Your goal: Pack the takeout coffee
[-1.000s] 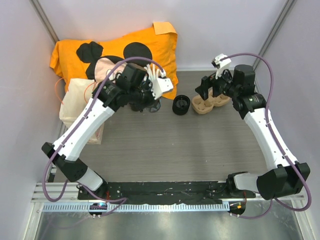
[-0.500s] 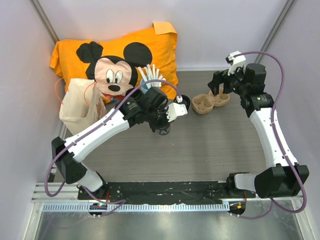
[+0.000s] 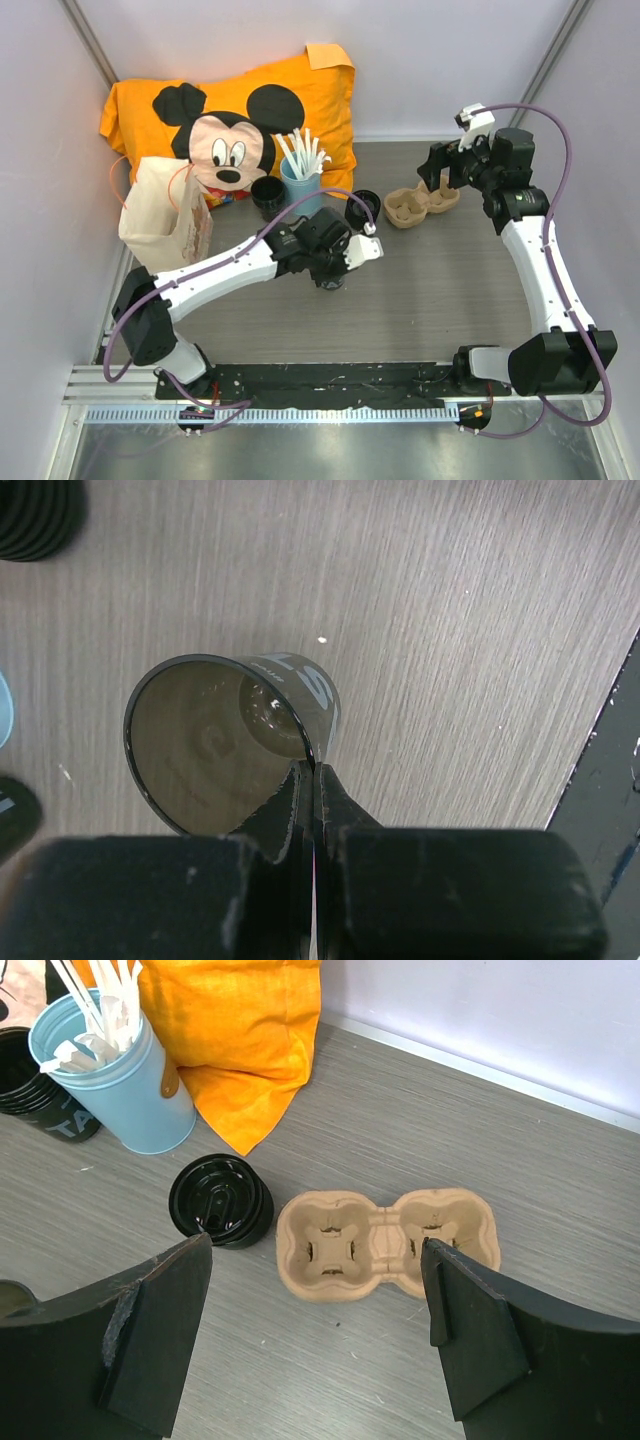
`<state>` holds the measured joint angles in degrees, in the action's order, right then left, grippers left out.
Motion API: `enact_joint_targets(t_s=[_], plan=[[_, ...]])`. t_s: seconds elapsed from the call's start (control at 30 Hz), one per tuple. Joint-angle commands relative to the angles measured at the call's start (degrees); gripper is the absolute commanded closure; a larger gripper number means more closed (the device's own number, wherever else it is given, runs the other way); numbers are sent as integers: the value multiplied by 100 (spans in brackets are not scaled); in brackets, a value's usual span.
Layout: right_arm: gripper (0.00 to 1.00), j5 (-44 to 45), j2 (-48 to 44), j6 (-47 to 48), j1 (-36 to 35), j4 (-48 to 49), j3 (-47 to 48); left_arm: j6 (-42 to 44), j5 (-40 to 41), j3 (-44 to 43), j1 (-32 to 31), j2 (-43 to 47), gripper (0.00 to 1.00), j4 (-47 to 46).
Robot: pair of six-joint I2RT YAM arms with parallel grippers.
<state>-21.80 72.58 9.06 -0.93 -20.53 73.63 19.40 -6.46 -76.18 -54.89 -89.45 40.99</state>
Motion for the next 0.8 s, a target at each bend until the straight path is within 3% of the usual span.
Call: enact_joint_targets(t_s=[0.0, 0.37, 0.77], plan=[[10, -157, -244, -80, 14, 304, 20, -208, 259, 244, -188, 68, 100, -653], [10, -333, -262, -124, 181, 296, -41, -384, 909, 815, -355, 33, 100, -1374], [10, -395, -262, -150, 198, 304, -94, -463, 743, 798, -391, -37, 99, -1304]])
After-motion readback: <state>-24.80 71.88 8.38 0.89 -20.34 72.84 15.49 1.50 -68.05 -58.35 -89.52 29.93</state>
